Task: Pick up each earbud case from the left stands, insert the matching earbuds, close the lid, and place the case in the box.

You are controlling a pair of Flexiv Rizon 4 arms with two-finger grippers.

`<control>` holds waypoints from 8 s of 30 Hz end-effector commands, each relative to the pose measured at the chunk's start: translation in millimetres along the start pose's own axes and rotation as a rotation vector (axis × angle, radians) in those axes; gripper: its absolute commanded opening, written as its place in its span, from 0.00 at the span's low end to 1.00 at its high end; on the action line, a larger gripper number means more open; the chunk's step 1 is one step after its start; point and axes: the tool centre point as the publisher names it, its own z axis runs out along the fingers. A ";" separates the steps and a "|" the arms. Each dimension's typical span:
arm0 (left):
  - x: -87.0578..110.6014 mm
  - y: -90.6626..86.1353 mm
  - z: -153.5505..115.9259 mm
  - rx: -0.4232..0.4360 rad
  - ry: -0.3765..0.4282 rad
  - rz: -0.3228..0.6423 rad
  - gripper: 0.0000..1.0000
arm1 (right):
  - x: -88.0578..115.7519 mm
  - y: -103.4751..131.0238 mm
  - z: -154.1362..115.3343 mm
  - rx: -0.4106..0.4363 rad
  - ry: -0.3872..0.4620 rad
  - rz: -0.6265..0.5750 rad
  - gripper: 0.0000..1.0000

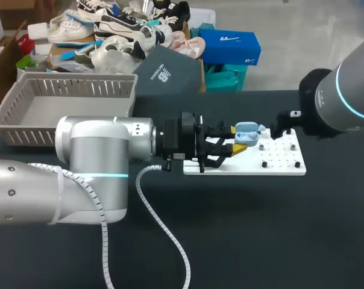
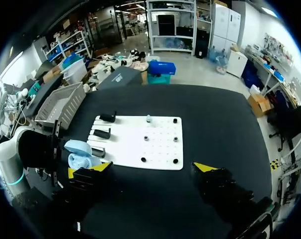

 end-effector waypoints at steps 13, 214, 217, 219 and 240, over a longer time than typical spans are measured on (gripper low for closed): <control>0.7 -0.6 0.2 -0.003 -0.002 0.001 0.00 | -26.8 -29.3 60.5 -0.105 0.013 -0.005 1.00; 0.7 -0.6 0.2 -0.003 -0.002 0.001 0.00 | -48.6 -8.8 117.2 -0.121 0.153 0.081 0.00; 0.7 -0.6 0.2 -0.003 -0.002 0.001 0.00 | -45.3 -14.6 104.2 -0.118 0.152 0.006 0.00; 0.7 -0.6 0.2 -0.003 -0.002 0.001 0.00 | -42.3 -15.5 92.8 -0.106 0.154 -0.052 0.00; 0.7 -0.6 0.2 -0.003 -0.002 0.001 0.00 | 28.4 -14.1 -23.5 -0.066 0.160 -0.402 0.00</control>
